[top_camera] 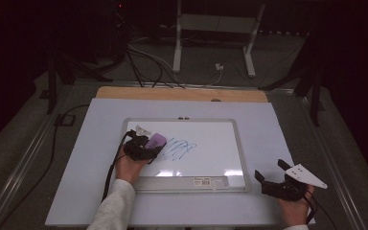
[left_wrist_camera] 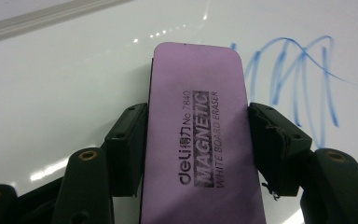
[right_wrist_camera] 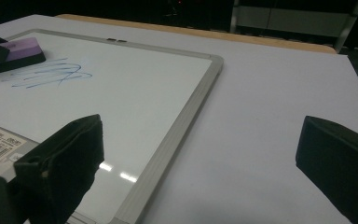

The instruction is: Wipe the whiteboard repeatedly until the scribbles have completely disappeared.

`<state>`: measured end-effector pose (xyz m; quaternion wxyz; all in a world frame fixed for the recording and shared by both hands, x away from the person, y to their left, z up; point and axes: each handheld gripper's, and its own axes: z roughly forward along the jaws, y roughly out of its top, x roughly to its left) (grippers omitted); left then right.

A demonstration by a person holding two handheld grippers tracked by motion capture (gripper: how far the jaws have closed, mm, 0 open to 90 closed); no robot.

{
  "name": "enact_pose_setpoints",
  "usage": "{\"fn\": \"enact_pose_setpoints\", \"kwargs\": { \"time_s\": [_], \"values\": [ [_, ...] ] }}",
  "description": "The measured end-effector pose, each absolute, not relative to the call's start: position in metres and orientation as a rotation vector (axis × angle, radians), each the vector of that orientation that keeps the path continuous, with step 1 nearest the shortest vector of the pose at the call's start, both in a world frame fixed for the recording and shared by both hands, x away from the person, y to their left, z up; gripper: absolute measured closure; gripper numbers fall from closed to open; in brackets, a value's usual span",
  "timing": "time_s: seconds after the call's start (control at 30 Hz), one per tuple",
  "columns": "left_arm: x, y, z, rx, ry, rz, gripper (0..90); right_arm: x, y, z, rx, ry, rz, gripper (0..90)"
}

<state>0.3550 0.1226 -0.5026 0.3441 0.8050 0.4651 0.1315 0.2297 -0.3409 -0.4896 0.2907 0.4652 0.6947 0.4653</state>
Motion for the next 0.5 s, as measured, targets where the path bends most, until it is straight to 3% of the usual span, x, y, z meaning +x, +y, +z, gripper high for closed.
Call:
{"fn": "enact_pose_setpoints", "kwargs": {
  "time_s": [0.27, 0.5],
  "values": [
    [0.346, 0.118, -0.502, 2.108, 1.175, 0.318, 41.9, 0.23, -0.341, -0.49, 1.239, 1.858, 1.238, 0.9],
    [0.361, 0.13, -0.502, 2.064, 1.286, 0.371, 41.9, 0.23, -0.341, -0.49, 1.243, 1.853, 1.24, 0.9]
  ]
}}
